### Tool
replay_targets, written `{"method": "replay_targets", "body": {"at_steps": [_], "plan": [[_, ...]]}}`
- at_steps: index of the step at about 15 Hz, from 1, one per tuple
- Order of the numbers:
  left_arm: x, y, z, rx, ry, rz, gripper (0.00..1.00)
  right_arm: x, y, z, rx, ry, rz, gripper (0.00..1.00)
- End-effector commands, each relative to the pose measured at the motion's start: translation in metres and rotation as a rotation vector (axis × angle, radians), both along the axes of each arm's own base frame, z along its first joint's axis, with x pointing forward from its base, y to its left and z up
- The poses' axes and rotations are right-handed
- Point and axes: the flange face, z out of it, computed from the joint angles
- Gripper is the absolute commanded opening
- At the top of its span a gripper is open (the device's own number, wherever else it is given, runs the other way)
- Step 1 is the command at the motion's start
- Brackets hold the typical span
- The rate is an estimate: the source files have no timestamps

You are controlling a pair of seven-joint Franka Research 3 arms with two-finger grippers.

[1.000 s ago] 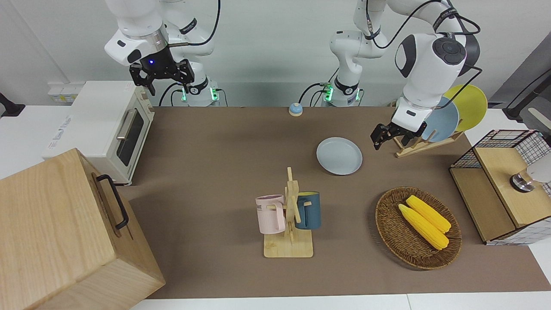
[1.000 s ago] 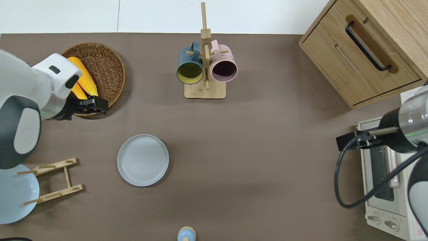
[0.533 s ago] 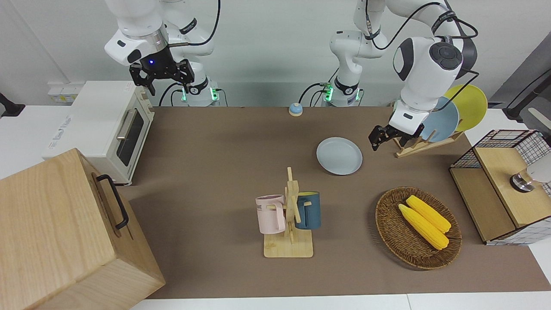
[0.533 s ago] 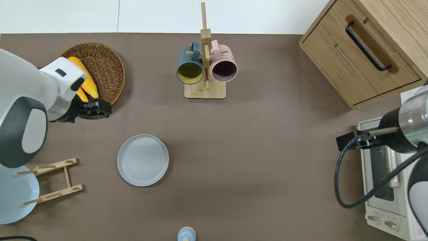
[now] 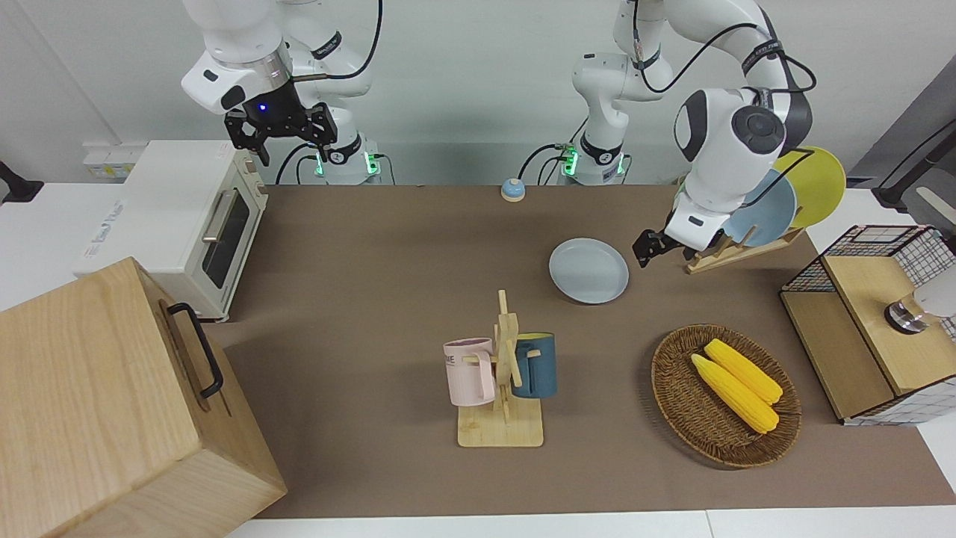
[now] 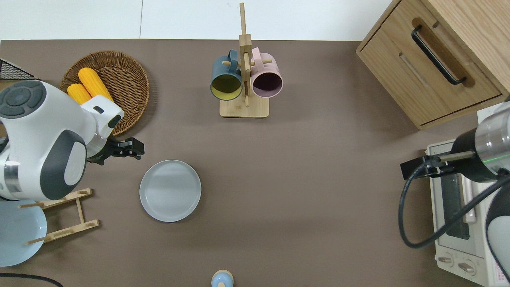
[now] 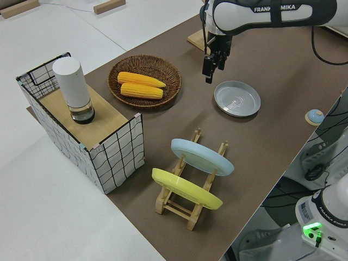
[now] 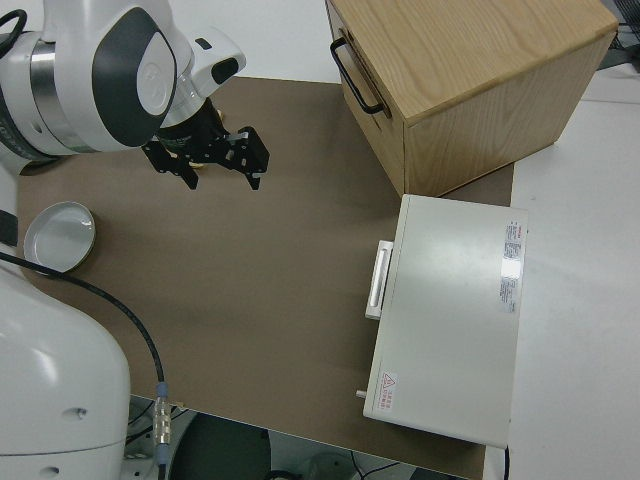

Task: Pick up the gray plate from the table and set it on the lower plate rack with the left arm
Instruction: 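Lower the left gripper onto the gray plate's rim and close it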

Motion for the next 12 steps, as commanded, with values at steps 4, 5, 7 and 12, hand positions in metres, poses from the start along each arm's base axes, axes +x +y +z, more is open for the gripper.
{"method": "replay_targets", "body": {"at_steps": [4, 5, 7, 12], "plan": [[-0.048, 0.005, -0.079, 0.000, 0.122, 0.011, 0.99, -0.003, -0.003, 0.004, 0.002, 0.005, -0.003, 0.987], [-0.054, 0.003, -0.087, 0.001, 0.141, 0.008, 0.99, -0.003, -0.003, 0.004, 0.002, 0.005, -0.003, 0.990], [-0.064, 0.004, -0.100, 0.002, 0.173, 0.009, 0.99, -0.003, -0.003, 0.004, 0.002, 0.005, -0.003, 0.990], [-0.066, 0.001, -0.113, -0.019, 0.203, 0.034, 0.99, -0.003, -0.004, 0.004, 0.002, 0.005, -0.005, 0.990]]}}
